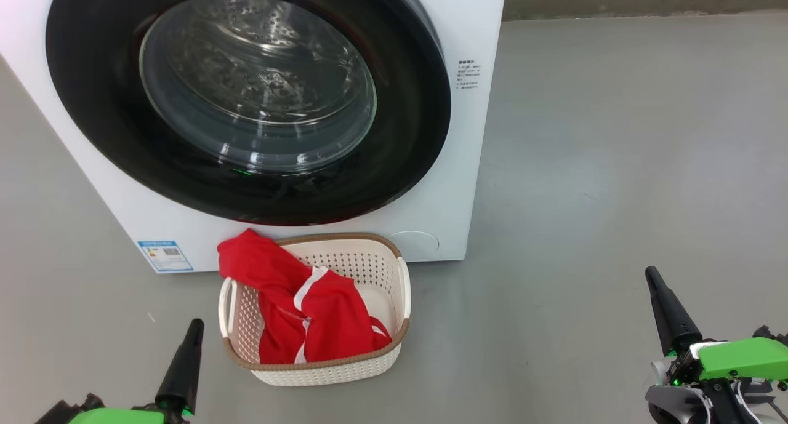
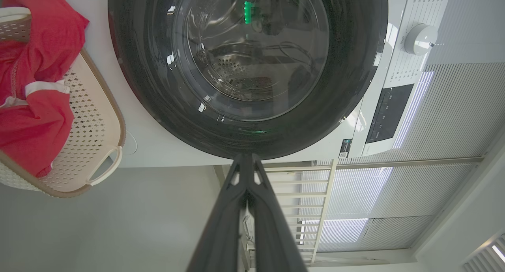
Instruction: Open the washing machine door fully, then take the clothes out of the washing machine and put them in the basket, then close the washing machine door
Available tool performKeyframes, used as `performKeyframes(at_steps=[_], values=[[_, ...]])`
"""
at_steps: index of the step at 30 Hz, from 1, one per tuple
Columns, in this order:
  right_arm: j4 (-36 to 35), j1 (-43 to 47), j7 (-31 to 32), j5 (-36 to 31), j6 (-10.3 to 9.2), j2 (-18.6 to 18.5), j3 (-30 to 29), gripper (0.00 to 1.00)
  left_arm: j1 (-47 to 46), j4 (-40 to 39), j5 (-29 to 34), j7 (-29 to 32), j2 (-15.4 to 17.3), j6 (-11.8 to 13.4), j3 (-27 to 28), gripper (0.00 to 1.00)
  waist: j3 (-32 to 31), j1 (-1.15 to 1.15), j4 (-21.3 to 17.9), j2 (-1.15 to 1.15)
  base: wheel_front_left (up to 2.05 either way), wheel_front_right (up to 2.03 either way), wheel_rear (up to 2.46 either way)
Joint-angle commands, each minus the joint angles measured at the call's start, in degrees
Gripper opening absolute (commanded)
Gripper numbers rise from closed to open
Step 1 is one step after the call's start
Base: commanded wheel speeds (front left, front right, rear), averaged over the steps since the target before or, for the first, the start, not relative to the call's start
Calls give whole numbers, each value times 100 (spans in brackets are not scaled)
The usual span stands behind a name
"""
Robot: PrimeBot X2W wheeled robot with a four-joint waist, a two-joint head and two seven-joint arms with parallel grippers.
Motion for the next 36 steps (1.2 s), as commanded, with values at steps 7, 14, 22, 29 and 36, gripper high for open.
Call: performKeyframes(at_steps=[7,14,22,29,36], values=[[-146,-240,34,22,-3,-97,92,0,-227,-118,-38,19,50,-41,204,0,0,0,0,0,0,0,0],[-146,-240,34,22,-3,-97,93,0,-227,-118,-39,19,50,-41,204,0,0,0,0,0,0,0,0],[-146,-240,34,22,-3,-97,93,0,-227,-118,-39,19,50,-41,204,0,0,0,0,0,0,0,0],[-146,-240,34,22,-3,-97,93,0,-227,-118,-39,19,50,-41,204,0,0,0,0,0,0,0,0],[-146,-240,34,22,-3,-97,93,0,-227,-118,-39,19,50,-41,203,0,0,0,0,0,0,0,0]])
